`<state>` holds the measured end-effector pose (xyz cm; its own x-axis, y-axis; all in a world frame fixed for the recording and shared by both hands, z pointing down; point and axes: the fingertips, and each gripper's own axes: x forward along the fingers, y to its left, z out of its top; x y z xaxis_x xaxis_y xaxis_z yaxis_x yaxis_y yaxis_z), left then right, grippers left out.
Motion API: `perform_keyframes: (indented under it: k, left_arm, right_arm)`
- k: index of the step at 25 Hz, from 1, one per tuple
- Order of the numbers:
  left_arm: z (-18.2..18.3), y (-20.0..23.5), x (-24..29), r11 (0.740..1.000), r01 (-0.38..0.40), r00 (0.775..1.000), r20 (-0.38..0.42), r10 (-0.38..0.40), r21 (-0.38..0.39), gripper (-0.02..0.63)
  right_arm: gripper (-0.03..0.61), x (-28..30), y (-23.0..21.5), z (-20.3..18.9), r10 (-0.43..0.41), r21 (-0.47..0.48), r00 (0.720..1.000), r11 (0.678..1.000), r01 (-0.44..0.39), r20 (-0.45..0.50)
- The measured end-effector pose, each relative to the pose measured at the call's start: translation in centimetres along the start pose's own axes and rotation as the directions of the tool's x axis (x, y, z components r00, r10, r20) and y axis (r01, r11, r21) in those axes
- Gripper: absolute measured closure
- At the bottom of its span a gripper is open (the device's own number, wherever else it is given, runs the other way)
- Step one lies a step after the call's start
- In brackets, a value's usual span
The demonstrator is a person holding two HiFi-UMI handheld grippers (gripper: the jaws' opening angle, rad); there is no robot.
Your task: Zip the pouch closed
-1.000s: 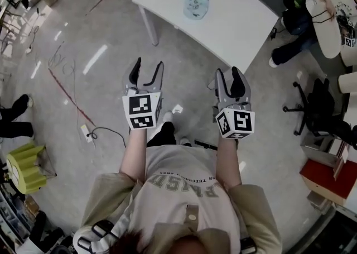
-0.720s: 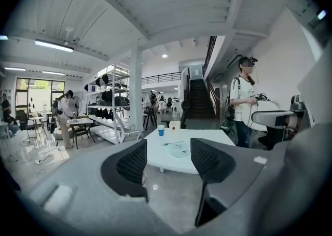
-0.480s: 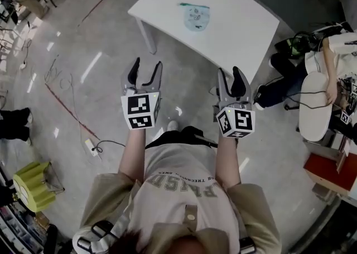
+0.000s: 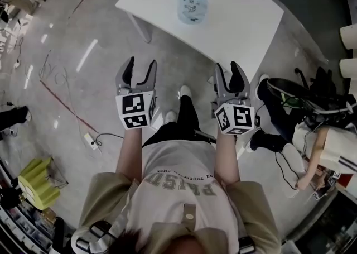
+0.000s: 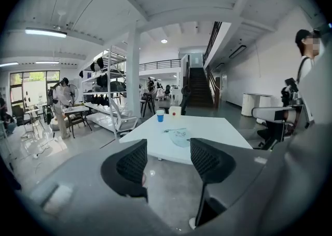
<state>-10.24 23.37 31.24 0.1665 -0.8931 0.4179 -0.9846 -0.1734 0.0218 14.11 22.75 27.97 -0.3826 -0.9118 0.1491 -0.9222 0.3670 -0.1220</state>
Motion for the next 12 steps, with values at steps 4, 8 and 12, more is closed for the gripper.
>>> perform_keyframes:
  k: [4,8,12]
  left_arm:
    - [1.4,-0.1,6.0,1.0,-0.031,0.999,-0.013,0.031,0.002,0.342]
    - [4.3,-0.6,12.3,0.998,-0.063,0.998,0.022,0.063,0.016,0.342]
    - [6.6,-0.7,13.0,0.997,-0.08,0.996,0.029,0.08,0.006,0.342]
  right_arm:
    - [0.391,5.6,-3.5,-0.4,0.031,0.01,0.999,0.999,-0.03,-0.033]
    - [0.391,11.6,-7.7,0.1,0.062,0.017,0.997,0.998,-0.061,-0.042]
    - [0.391,13.5,-8.3,2.2,0.089,0.009,0.995,0.996,-0.089,-0.034]
